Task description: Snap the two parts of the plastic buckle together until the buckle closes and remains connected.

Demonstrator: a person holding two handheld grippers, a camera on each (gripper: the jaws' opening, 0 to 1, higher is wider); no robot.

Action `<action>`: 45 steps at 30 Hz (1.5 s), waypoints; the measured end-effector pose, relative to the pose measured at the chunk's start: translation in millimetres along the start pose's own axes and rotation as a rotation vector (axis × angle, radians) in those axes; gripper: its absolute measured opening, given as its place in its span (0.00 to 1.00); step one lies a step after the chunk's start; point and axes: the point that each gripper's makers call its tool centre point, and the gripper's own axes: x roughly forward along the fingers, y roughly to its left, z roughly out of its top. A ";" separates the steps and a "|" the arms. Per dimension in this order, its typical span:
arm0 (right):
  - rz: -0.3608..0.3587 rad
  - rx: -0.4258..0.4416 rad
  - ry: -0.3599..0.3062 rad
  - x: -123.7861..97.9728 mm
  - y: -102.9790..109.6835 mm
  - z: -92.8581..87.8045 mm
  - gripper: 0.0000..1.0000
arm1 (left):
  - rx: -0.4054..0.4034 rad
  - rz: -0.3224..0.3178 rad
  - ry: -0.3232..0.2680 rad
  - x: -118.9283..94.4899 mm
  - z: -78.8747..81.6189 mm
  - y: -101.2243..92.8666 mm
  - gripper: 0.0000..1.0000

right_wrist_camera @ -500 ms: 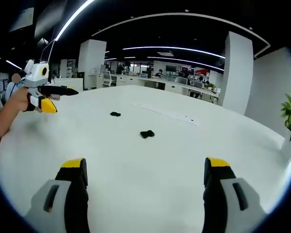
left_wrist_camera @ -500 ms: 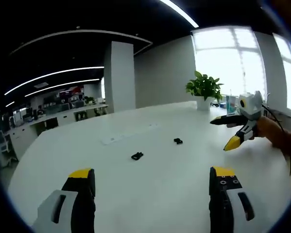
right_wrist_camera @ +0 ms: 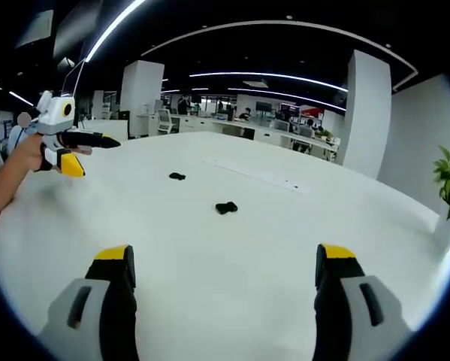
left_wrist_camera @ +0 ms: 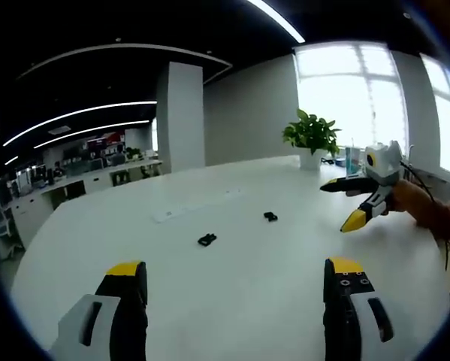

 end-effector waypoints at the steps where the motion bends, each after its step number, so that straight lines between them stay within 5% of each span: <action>1: 0.002 -0.003 0.001 0.1 0.5 -0.3 1.00 | 0.003 -0.001 0.004 0.2 -0.8 -0.4 0.99; 45: 0.029 0.047 -0.036 -9.0 12.7 5.4 1.00 | -0.029 0.008 -0.017 2.7 -1.6 6.3 0.96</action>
